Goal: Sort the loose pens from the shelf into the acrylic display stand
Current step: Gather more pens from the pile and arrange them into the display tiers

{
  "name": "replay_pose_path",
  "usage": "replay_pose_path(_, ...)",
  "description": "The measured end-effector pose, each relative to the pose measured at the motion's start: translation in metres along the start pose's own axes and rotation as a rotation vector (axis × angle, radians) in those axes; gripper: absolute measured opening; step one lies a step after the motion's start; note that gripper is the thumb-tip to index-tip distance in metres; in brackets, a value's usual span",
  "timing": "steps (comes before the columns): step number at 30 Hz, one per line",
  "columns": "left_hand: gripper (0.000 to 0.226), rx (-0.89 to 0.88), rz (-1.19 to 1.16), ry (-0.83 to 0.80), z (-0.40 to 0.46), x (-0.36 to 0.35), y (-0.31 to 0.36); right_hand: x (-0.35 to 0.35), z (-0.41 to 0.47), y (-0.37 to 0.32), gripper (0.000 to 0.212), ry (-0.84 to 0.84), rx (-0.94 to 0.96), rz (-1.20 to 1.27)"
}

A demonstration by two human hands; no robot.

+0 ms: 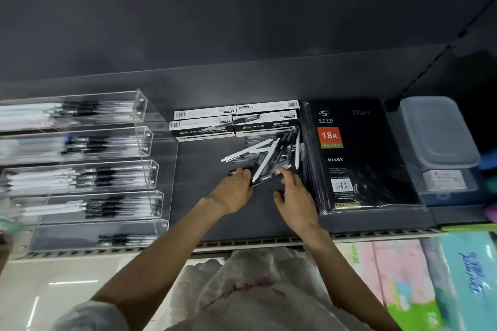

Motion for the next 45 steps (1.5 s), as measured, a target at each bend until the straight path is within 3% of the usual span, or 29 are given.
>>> replay_pose_path(6, 0.012, 0.138, -0.549, -0.247, -0.017, 0.015, -0.016, 0.003, -0.004, 0.002, 0.055, 0.055, -0.024, 0.082)
replay_pose_path(15, 0.013, 0.299, -1.015, -0.216, -0.049, 0.002, -0.04, 0.001, -0.014, -0.007, 0.049, 0.16, -0.014, 0.162)
replay_pose_path(20, 0.011, 0.285, -1.161, -0.218, -0.058, -0.013, -0.044, -0.005, -0.021, -0.013, 0.045, 0.156, -0.089, 0.312)
replay_pose_path(24, 0.01, 0.225, -1.293, -0.247, -0.066, -0.018, -0.043, -0.006, -0.025, -0.023, 0.048, 0.069, -0.333, 0.742)
replay_pose_path(28, 0.011, 0.149, -1.261, -0.333, -0.075, -0.015, -0.043, -0.003, -0.024, -0.036, 0.041, 0.082, -0.336, 0.999)
replay_pose_path(34, 0.025, 0.127, -1.274, -0.332, -0.086, -0.011, -0.047, 0.006, -0.018, -0.049, 0.011, 0.017, -0.153, 0.912)
replay_pose_path(39, 0.026, 0.073, -1.495, -0.394, -0.096, -0.003, -0.043, 0.01, -0.02, -0.065, 0.018, -0.176, -0.042, 0.833)
replay_pose_path(45, 0.026, 0.06, -1.633, -0.383, -0.1, 0.001, -0.039, 0.022, -0.017, -0.079, 0.018, -0.291, -0.023, 0.823)
Point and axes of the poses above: each hand's wrist, its own z-axis towards the middle knuckle, its own x-axis out of the back of the hand, y = z × x, the point moved 2 cm from there along z, towards the middle knuckle, and after that the axes turned 5 degrees about y, right-handed, at the moved point
